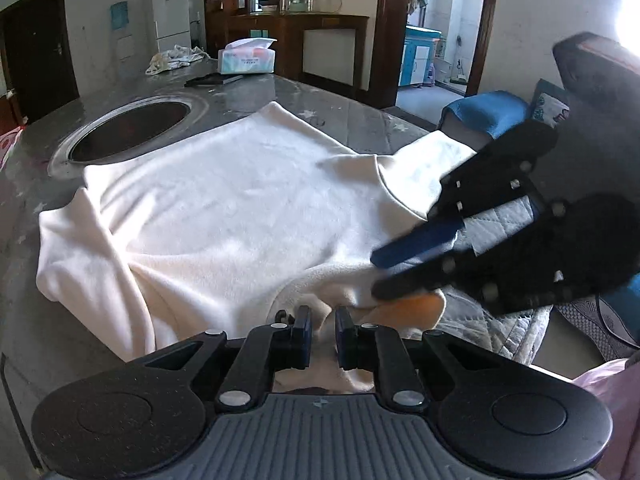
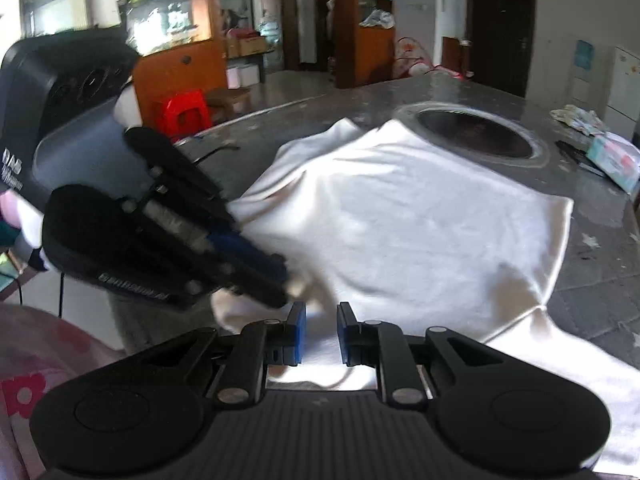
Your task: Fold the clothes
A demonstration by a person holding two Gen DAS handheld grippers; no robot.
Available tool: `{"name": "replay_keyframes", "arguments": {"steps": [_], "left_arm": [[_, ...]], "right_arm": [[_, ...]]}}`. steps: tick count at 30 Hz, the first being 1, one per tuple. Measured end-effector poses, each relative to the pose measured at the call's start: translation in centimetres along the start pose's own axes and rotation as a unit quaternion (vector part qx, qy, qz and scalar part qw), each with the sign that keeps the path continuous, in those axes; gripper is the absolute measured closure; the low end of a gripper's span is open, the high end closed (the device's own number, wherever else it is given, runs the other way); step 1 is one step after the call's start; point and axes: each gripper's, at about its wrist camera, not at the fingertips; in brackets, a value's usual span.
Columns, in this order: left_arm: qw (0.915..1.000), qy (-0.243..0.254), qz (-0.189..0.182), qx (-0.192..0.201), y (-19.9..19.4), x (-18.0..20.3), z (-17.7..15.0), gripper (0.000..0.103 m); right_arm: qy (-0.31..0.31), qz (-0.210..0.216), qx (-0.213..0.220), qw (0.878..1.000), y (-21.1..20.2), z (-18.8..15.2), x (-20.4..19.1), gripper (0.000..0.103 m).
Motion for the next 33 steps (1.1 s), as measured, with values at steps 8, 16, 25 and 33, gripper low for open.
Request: {"name": "replay_keyframes", "arguments": {"steps": [8, 16, 25, 33], "left_arm": [[0.9991, -0.030, -0.002, 0.031, -1.5, -0.6, 0.2, 0.099], [0.9956, -0.068, -0.041, 0.050, -3.6, -1.4, 0.2, 0.099], [0.9961, -0.059, -0.035, 0.055, -2.5, -1.5, 1.4, 0.097], [0.9980, -0.052, -0.034, 0.013, 1.8, -0.9, 1.2, 0.096]], "right_arm": [[0.010, -0.016, 0.008, 1.000, -0.2, -0.2, -0.3, 0.101], [0.008, -0.001, 0.008, 1.000, -2.2, 0.1, -0.1, 0.102], [0.016, 0.017, 0.000, 1.000, -1.8, 0.8, 1.3, 0.097], [0.021, -0.088, 0.025, 0.996, -0.1, 4.1, 7.5, 0.084]]}}
Point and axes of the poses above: each gripper's, at about its wrist camera, not at the fingertips, and y roughly the way its jaws point, x to its right, z to its top, and after that the axes turned 9 degrees about x, right-handed
